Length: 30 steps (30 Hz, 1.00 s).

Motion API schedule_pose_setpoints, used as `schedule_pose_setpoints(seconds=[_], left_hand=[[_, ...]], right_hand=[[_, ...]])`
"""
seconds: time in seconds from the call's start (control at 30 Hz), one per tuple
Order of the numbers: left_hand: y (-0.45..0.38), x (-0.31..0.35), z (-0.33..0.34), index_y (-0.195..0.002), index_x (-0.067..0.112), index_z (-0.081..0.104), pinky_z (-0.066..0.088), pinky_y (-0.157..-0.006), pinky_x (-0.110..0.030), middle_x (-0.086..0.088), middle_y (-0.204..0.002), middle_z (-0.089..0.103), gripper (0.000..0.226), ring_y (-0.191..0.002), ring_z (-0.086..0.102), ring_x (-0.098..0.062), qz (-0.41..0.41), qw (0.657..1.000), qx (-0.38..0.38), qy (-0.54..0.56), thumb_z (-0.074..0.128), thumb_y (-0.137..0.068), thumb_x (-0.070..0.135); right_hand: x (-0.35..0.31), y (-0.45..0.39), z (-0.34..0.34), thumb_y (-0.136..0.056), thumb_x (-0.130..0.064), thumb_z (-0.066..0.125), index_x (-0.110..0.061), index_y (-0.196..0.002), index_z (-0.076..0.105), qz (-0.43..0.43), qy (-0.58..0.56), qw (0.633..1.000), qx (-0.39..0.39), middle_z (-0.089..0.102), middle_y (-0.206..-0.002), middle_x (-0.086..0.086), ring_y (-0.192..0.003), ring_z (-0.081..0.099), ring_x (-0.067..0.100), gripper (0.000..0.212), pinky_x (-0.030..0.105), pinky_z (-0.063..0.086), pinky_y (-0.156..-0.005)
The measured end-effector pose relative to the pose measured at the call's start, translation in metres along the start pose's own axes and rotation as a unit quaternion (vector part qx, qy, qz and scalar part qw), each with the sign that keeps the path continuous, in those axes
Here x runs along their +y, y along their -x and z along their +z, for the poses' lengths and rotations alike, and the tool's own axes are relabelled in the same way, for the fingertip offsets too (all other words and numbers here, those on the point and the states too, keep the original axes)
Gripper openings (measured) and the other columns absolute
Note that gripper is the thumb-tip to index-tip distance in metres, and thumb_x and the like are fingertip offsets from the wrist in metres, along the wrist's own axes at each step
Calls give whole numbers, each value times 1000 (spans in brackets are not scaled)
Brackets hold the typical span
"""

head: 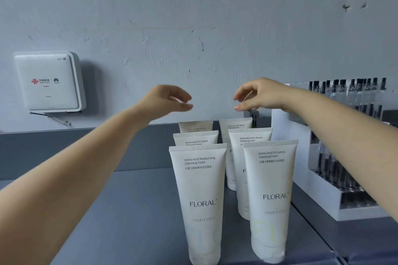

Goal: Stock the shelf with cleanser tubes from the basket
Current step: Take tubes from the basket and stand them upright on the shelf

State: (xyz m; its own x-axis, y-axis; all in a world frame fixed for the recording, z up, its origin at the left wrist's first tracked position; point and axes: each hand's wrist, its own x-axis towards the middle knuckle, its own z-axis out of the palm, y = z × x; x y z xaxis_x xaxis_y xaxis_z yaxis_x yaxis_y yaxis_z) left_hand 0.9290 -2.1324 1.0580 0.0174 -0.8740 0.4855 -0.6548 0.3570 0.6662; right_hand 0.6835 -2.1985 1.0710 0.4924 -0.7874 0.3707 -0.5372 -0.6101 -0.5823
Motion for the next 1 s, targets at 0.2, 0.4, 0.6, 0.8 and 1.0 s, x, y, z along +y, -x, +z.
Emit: schedule_pose_setpoints(seconds=[0.2, 0.4, 0.6, 0.8, 1.0], left_hand=[[25, 33, -13, -90, 18, 70, 53, -66, -20, 1, -83, 72, 10, -69, 64, -6, 39, 975, -201, -83, 70, -81, 13], [35, 34, 4, -74, 24, 70, 51, -61, -14, 13, -65, 70, 22, -59, 63, 1, 13, 936, -293, -197, 73, -74, 3], [34, 31, 10, -72, 23, 71, 44, -52, -6, 18, -53, 63, 22, -49, 57, 5, 32, 939, -239, -244, 68, -73, 1], [32, 29, 10, -84, 14, 73, 51, -59, -10, 19, -55, 65, 17, -51, 61, 4, 11, 945, -228, -235, 67, -75, 1], [36, 31, 10, -87, 15, 72, 53, -59, -11, 19, -61, 66, 13, -53, 61, 4, 11, 946, -229, -227, 70, -77, 7]], right_hand=[[-30, 29, -9, -75, -19, 74, -20, -94, 71, 16, 112, 966, -233, 73, -84, -11, -79, 66, 3, 19, 21, 51, -77], [-33, 34, 11, -76, -8, 67, -24, -59, 59, 16, 328, 913, -243, 50, -38, -17, -39, 45, -2, 25, 6, 32, -43], [-28, 34, 15, -77, -4, 66, -19, -62, 61, 29, 310, 926, -212, 50, -36, -16, -33, 47, -3, 22, 6, 33, -37], [-26, 30, 20, -77, -7, 70, 0, -95, 69, 50, 285, 938, -190, 60, -58, -7, -41, 54, -1, 19, 9, 43, -42], [-30, 34, 19, -77, -14, 72, -13, -91, 68, 31, 292, 941, -169, 61, -66, -16, -66, 57, 7, 15, 14, 44, -54]])
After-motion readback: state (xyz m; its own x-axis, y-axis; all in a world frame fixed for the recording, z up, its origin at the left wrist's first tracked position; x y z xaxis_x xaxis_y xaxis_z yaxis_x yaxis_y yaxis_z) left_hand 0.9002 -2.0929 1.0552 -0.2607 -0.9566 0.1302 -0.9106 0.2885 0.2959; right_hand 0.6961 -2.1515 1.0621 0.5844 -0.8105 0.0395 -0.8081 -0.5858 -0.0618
